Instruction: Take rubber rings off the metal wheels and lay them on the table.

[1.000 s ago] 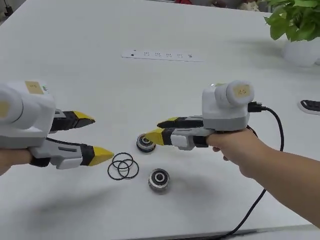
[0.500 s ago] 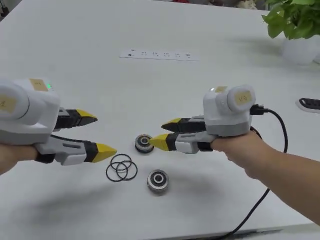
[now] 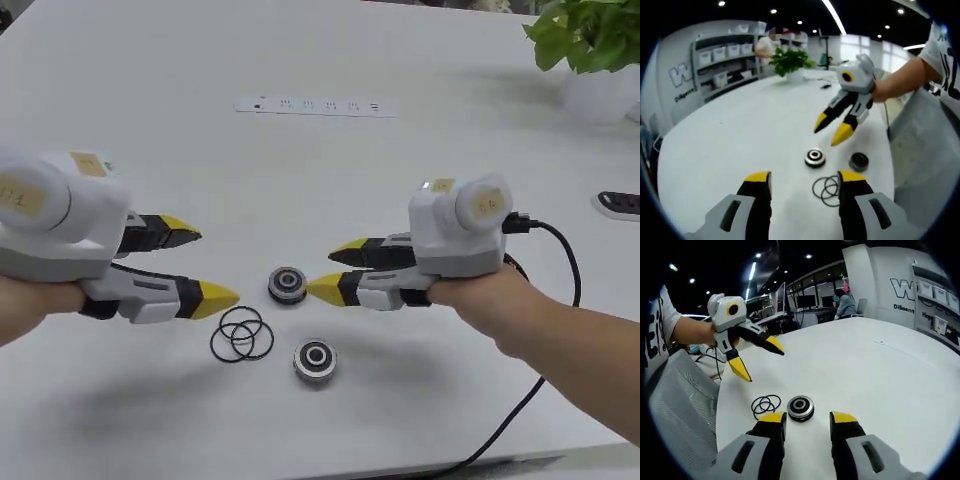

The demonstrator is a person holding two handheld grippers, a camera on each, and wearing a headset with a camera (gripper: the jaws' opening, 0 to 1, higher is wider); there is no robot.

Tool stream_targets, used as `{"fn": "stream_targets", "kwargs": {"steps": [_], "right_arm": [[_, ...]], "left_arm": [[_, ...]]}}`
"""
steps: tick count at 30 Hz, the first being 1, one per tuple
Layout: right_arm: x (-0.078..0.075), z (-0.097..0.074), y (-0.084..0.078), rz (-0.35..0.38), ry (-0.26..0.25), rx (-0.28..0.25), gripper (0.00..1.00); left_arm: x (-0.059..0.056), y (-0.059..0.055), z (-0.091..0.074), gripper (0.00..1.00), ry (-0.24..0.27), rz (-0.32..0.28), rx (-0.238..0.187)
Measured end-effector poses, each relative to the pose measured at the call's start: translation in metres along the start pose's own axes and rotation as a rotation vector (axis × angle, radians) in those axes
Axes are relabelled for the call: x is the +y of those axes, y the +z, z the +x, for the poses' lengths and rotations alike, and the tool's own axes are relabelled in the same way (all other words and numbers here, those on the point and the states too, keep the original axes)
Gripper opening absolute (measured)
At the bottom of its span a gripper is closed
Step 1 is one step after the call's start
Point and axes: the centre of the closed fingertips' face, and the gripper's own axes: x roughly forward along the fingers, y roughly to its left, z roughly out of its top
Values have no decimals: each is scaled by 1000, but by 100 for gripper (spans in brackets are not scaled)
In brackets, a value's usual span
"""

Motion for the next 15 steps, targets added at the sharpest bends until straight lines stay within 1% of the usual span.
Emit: {"fn": "stream_targets", "kwargs": {"steps": [6, 15], "right_arm": [[-1, 2, -5, -26, 9, 9, 30], [0, 6, -10, -42, 26, 14, 28]], "left_arm": [[0, 1, 6, 53, -10, -7, -1], [-2, 1, 14, 52, -23, -11, 2]]}}
